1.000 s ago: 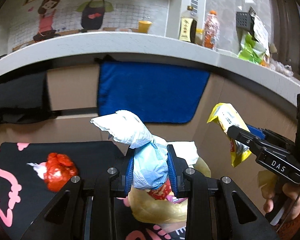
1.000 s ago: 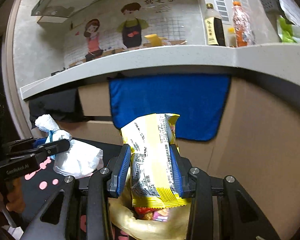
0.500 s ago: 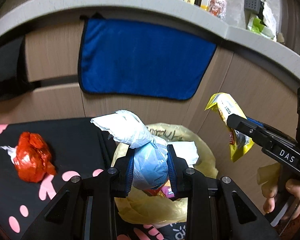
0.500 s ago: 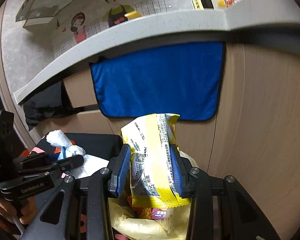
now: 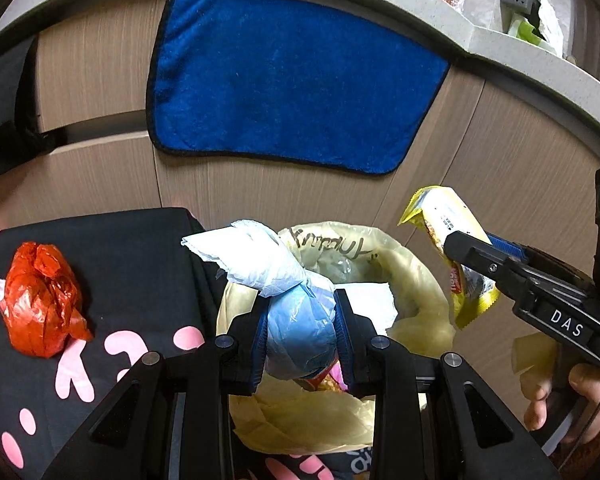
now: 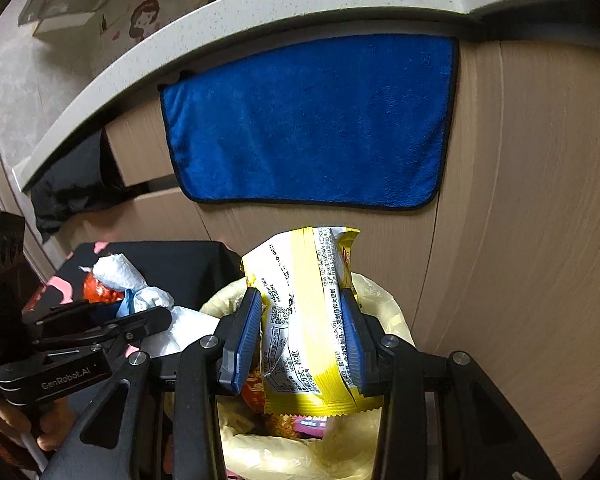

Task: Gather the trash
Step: 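Open both tools to drop the blue bag and wrapper into the bin, then grasp the red plastic bag with the right tool while the left tool grasps the white tissue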

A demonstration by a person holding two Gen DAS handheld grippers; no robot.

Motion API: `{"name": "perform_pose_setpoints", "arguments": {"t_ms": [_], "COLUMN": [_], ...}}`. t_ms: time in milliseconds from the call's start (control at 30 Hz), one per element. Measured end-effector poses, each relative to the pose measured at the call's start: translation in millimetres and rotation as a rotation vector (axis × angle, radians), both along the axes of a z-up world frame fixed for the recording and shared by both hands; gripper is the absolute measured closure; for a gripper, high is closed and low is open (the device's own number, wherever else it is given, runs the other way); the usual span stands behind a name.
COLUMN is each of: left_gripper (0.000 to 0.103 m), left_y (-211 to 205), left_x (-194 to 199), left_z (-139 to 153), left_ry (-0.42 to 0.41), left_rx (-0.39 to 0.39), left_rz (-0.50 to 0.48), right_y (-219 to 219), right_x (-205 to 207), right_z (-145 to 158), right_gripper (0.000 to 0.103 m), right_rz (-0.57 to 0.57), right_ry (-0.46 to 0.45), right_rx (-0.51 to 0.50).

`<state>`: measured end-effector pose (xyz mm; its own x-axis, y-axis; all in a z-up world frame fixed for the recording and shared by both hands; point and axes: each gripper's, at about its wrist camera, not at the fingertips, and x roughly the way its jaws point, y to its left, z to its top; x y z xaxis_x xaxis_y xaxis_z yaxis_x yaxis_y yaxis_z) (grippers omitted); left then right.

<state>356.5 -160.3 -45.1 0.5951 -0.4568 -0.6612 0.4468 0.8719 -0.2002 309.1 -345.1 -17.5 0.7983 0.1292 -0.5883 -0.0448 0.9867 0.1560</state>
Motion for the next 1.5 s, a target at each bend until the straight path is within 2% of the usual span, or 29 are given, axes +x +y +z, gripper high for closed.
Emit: {"name": "perform_pose_setpoints", "arguments": {"t_ms": [400,500,600,633,667,733,900,1100,1233,1500], "left_gripper": [0.072,0.071,0.052,0.05,0.05,0.049,0.049,0.049,0.049,0.049], "left_y": [-4,-2,1,4,7,17,52,116,175,252], "left_x": [14,18,23,25,27,27,27,19,12,6], "left_z": [-8,-10,-9,-9,-7,-1,13,18,9,-16], "left_ry": [0.049,0.075,0.104,0.12,0.127,0.118,0.079,0.022,0.022,0.078], "left_rx": [-0.011,-0.062,-0.104,-0.117,-0.13,-0.14,-0.143,-0.131,-0.141,-0.135], "left_rz": [-0.013,-0.037,-0.063,-0.065,-0.058,-0.024,0.077,0.262,0.393,0.536], "right_y": [1,0,-2,-3,-4,-6,-4,6,21,75], "right_x": [6,8,9,9,9,9,7,4,2,7], "right_z": [-5,-7,-8,-9,-10,-12,-12,-8,-5,-6], "right_gripper": [0.066,0.066,0.064,0.064,0.057,0.048,0.048,0.047,0.047,0.045], "right_rz": [-0.001,-0.006,-0.012,-0.019,-0.025,-0.031,-0.047,-0.043,-0.015,0.099], "right_ry": [0.025,0.029,0.033,0.031,0.032,0.036,0.038,0.026,0.01,-0.004], "right_rx": [0.002,0.003,0.001,0.001,0.004,0.022,0.025,0.016,0.022,0.005]}}
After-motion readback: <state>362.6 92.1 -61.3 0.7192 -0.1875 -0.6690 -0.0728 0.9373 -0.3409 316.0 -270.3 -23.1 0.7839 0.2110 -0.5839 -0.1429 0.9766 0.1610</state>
